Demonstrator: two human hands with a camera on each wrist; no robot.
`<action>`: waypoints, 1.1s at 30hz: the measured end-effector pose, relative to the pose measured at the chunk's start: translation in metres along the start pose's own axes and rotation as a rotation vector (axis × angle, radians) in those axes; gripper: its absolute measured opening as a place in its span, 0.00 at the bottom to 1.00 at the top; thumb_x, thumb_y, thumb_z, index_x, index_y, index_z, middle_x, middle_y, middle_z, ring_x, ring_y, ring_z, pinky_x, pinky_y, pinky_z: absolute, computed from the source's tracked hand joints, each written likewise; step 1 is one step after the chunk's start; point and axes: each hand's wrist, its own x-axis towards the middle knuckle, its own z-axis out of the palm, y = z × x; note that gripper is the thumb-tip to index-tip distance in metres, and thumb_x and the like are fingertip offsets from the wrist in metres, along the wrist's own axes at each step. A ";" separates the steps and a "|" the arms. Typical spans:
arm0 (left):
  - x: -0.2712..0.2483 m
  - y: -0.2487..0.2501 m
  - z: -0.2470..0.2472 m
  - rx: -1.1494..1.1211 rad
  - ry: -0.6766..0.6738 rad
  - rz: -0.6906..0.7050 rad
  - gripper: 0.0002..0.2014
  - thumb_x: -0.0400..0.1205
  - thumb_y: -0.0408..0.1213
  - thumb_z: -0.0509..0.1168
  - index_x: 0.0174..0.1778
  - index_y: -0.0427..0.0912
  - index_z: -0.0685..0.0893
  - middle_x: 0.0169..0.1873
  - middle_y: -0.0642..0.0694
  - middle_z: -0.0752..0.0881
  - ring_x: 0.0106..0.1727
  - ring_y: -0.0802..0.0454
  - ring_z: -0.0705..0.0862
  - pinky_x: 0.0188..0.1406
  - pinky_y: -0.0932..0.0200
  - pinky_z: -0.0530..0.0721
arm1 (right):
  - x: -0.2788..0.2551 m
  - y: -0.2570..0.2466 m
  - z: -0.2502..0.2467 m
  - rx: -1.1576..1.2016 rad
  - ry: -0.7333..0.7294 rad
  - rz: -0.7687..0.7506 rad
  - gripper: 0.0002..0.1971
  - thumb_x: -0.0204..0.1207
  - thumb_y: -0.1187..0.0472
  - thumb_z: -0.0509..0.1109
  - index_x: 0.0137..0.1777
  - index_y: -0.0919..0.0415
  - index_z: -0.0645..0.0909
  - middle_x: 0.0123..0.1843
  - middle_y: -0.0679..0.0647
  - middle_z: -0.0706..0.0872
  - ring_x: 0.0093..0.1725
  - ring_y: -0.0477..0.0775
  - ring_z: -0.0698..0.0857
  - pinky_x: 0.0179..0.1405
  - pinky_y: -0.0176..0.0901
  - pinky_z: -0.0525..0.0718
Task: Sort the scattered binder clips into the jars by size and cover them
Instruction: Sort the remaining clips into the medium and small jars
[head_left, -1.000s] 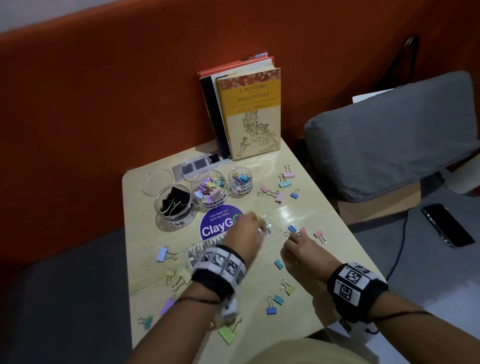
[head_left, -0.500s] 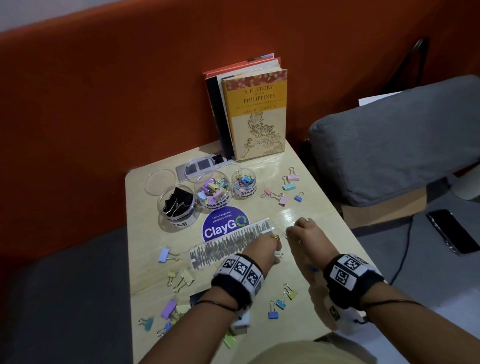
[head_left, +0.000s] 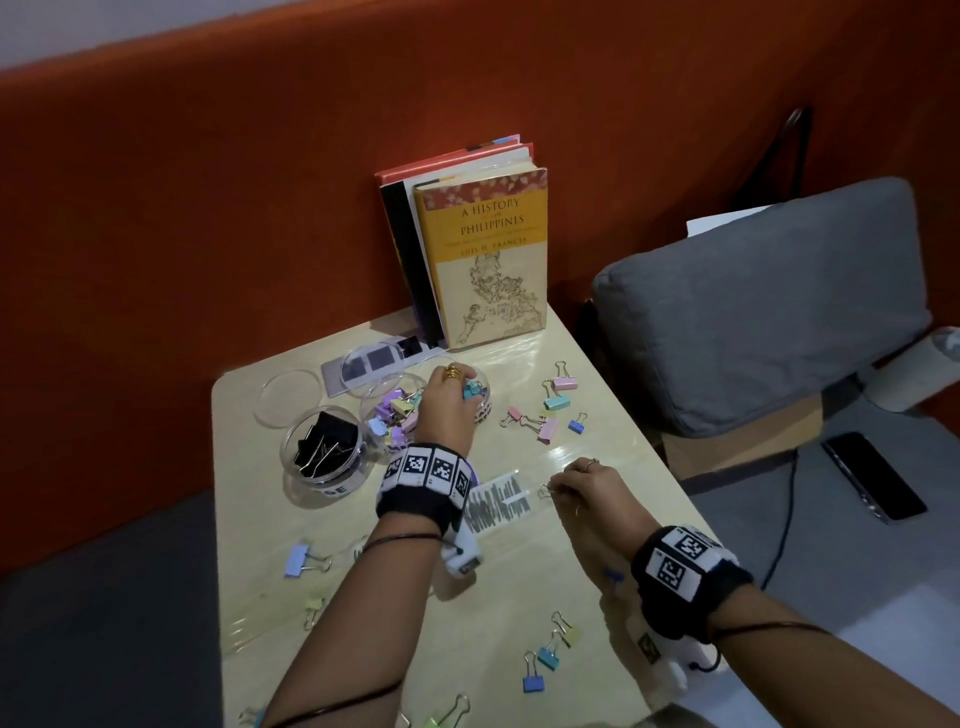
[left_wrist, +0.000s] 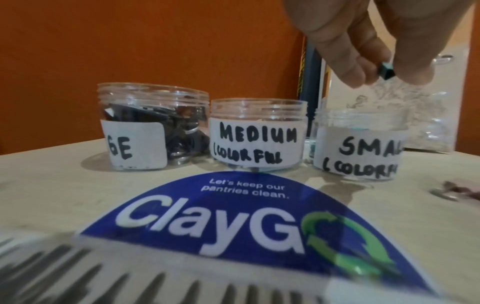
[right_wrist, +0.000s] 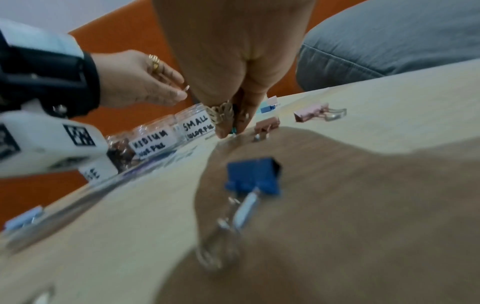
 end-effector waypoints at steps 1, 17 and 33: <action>0.005 -0.003 0.000 0.033 -0.015 0.003 0.14 0.78 0.32 0.69 0.59 0.41 0.82 0.59 0.42 0.80 0.62 0.45 0.78 0.63 0.58 0.73 | 0.005 -0.002 -0.002 0.022 0.032 0.000 0.13 0.74 0.70 0.67 0.57 0.66 0.84 0.53 0.64 0.86 0.54 0.62 0.83 0.56 0.39 0.77; 0.041 -0.041 -0.002 0.459 -0.271 0.036 0.50 0.65 0.54 0.73 0.80 0.42 0.59 0.76 0.49 0.71 0.77 0.50 0.67 0.80 0.34 0.38 | 0.150 -0.077 -0.016 0.018 0.083 -0.261 0.13 0.70 0.74 0.68 0.54 0.70 0.85 0.48 0.69 0.87 0.48 0.67 0.84 0.50 0.48 0.79; 0.004 -0.001 -0.002 0.219 -0.262 0.247 0.23 0.76 0.45 0.71 0.68 0.55 0.77 0.72 0.52 0.69 0.76 0.54 0.64 0.79 0.51 0.64 | 0.117 0.020 -0.060 -0.136 -0.080 0.067 0.27 0.72 0.66 0.71 0.71 0.52 0.72 0.75 0.60 0.68 0.71 0.62 0.68 0.71 0.52 0.71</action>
